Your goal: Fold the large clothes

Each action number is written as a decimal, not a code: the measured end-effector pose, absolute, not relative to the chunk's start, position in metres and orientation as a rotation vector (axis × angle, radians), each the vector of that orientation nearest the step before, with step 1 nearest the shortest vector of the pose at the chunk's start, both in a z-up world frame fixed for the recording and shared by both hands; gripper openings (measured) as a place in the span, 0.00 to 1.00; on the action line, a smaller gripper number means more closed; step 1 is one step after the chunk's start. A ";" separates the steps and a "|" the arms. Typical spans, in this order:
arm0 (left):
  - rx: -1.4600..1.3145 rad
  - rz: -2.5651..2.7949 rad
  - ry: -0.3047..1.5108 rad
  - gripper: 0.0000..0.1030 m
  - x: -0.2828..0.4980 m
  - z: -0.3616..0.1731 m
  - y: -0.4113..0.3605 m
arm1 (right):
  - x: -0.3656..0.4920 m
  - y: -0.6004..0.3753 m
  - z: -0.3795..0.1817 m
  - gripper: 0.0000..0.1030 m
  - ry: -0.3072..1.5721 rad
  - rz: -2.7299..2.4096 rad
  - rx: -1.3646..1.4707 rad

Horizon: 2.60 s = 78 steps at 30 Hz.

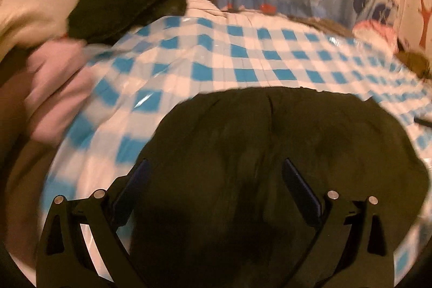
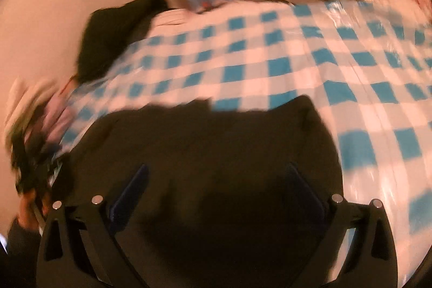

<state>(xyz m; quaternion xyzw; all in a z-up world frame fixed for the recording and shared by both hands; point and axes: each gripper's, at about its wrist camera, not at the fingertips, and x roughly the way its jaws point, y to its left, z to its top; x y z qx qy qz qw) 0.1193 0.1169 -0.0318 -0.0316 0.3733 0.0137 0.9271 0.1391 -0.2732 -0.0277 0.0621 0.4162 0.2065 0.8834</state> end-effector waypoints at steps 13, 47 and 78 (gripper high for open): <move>-0.595 -0.044 0.884 0.91 -0.016 -0.071 0.192 | 0.019 -0.062 -0.102 0.94 1.148 0.999 0.255; -0.959 -0.073 0.834 0.91 0.072 -0.144 0.127 | 0.027 -0.360 -0.130 0.94 0.995 0.299 0.960; -0.738 -0.268 0.878 0.45 -0.065 -0.122 0.091 | -0.112 -0.439 -0.074 0.39 0.998 0.266 0.792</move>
